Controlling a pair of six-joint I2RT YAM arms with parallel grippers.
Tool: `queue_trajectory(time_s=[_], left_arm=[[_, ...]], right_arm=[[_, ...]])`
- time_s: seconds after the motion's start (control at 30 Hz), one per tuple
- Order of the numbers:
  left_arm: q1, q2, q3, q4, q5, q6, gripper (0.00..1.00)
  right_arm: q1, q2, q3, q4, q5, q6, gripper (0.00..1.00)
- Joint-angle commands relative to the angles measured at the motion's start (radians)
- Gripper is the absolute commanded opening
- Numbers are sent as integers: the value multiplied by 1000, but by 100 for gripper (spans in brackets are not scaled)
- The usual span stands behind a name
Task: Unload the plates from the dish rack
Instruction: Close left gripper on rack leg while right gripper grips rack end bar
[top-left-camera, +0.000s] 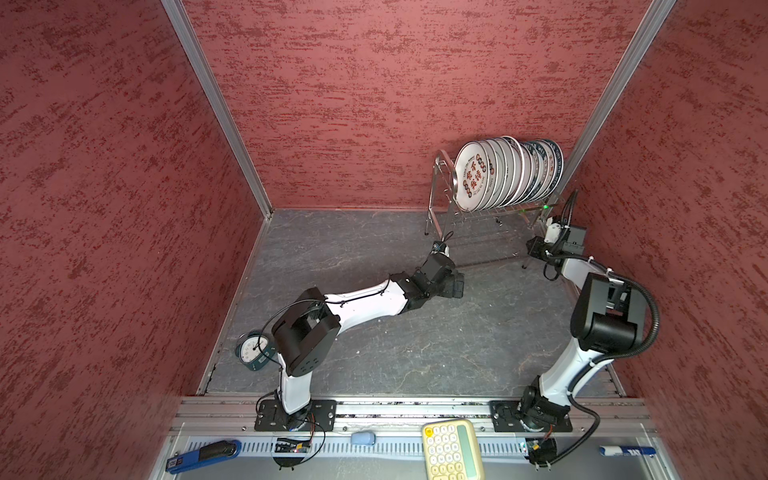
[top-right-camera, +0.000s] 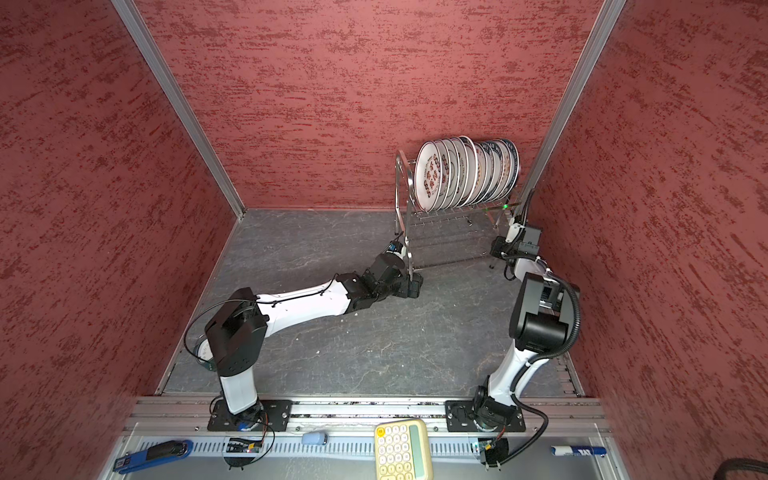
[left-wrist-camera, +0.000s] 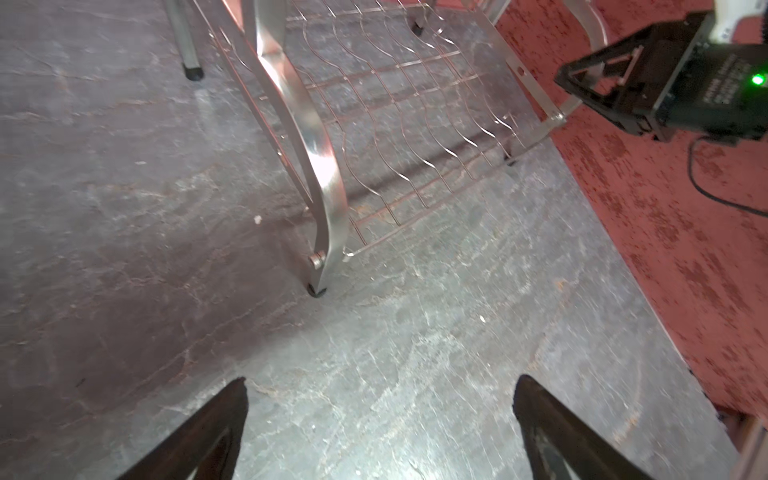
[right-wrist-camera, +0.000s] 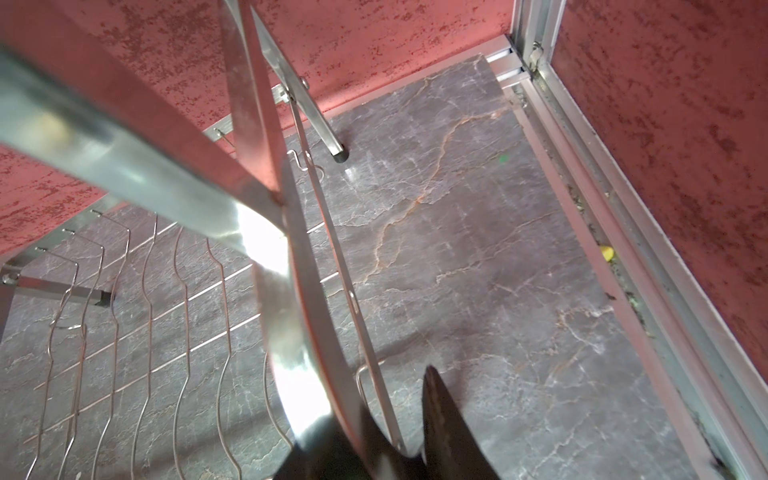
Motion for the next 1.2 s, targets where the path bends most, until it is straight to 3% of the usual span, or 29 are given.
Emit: queue_trajectory(time_s=[0.0,0.27,0.77,1.07,1.17], left_arm=[[10,35,46,-23,-97,5,100],[55,125,120,13,-144,22,91],[57,278,293,38,-106,103,82],[57,331,359,13,-102,116,63],[57,345,367,2,-111,112,61]], right_arm=[[26,-12,-21,-20,-82,44,31],[26,-14,-13,-29,-68,38,35],[26,-7,-8,-37,-49,30,36],[25,1,-9,-27,-45,37,36],[26,6,-9,-26,-45,39,36]])
